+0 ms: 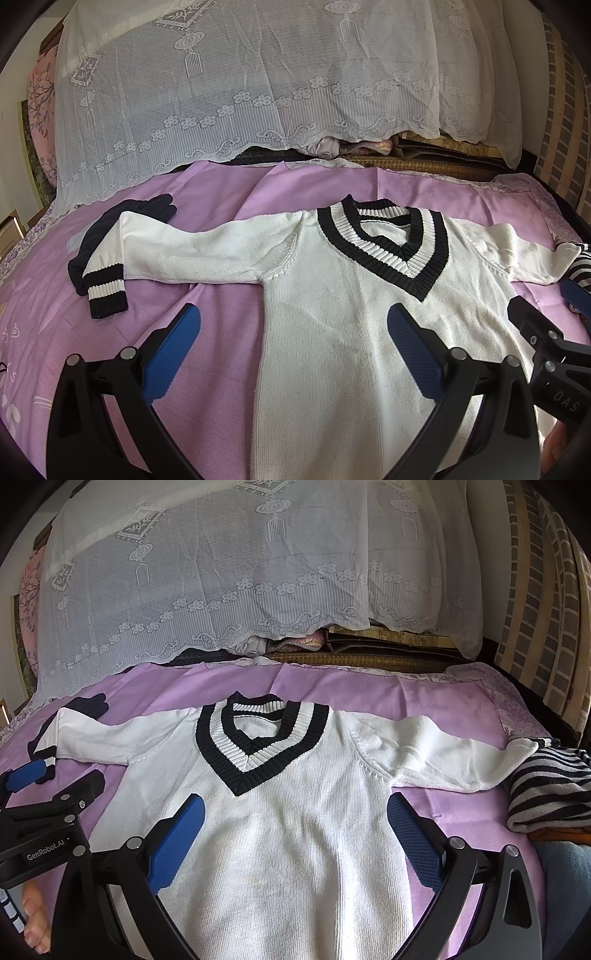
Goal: Fold small clothes
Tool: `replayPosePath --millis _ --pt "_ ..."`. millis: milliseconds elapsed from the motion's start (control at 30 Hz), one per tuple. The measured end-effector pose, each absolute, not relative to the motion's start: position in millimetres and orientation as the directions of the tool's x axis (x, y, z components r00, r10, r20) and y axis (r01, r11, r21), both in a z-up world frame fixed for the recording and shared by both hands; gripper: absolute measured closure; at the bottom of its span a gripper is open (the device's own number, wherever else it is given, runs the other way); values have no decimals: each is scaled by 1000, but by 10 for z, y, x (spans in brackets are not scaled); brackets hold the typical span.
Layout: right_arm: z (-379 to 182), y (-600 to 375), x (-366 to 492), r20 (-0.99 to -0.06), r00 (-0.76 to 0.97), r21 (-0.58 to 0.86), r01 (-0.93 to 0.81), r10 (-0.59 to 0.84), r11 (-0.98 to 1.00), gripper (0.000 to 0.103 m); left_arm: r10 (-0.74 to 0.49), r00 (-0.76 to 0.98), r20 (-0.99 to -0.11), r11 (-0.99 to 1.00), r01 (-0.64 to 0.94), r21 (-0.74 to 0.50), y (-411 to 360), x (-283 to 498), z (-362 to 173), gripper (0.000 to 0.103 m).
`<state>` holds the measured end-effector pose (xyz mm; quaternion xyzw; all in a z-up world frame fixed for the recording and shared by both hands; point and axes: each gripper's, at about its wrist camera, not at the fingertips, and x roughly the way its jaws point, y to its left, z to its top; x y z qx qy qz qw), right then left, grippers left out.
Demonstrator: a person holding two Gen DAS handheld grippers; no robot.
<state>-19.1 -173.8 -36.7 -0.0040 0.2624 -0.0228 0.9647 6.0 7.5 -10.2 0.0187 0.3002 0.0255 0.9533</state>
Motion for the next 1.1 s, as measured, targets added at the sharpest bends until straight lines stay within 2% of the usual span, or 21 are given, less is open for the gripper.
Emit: replayPosePath --millis 1100 --pt "-285 -2048 -174 -501 861 39 120 -84 992 4 82 812 -578 997 -59 59 120 89 -129 4"
